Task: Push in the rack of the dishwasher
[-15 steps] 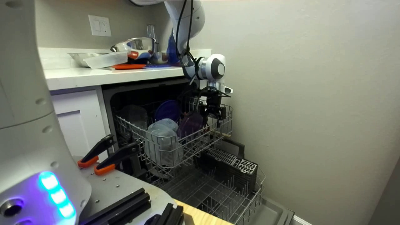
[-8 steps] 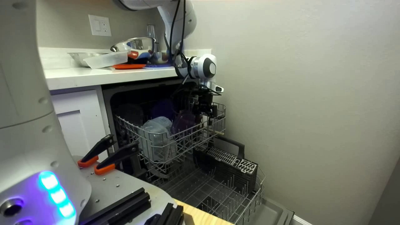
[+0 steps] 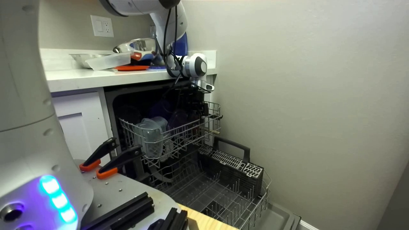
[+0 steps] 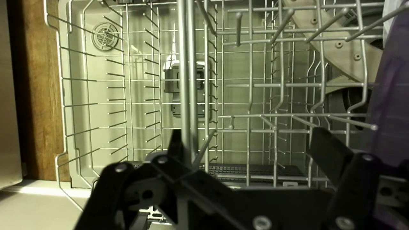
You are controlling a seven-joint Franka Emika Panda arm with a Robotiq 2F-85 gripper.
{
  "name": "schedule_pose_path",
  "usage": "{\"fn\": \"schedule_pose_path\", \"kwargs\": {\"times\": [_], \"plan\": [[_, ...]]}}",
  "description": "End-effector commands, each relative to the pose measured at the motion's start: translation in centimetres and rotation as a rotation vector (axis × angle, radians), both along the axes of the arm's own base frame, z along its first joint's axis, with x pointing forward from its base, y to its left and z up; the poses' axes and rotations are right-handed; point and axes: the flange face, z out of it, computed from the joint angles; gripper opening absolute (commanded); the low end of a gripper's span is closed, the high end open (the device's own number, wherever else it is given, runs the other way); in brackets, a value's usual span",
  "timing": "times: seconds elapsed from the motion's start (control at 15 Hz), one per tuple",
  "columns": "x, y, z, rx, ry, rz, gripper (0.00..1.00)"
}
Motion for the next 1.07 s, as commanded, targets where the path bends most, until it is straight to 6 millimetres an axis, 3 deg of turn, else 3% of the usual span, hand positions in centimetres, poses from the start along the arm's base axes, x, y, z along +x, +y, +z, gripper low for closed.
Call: {"fn": "schedule_pose_path", "kwargs": {"times": [0.0,0.27,0.53,1.0], "plan": [[0.4,2.2,0.5,-0.021,-0.011,-0.017,1.00],[0.5,1.7,0.3,-0.016,-0.011,-0.043,1.00],[0.0,-0.1,0.1,-0.004,0.012,-0.061,1.00],[-1.5,-5.1,2.9,0.128,0.025,-0.032,1.00]]}}
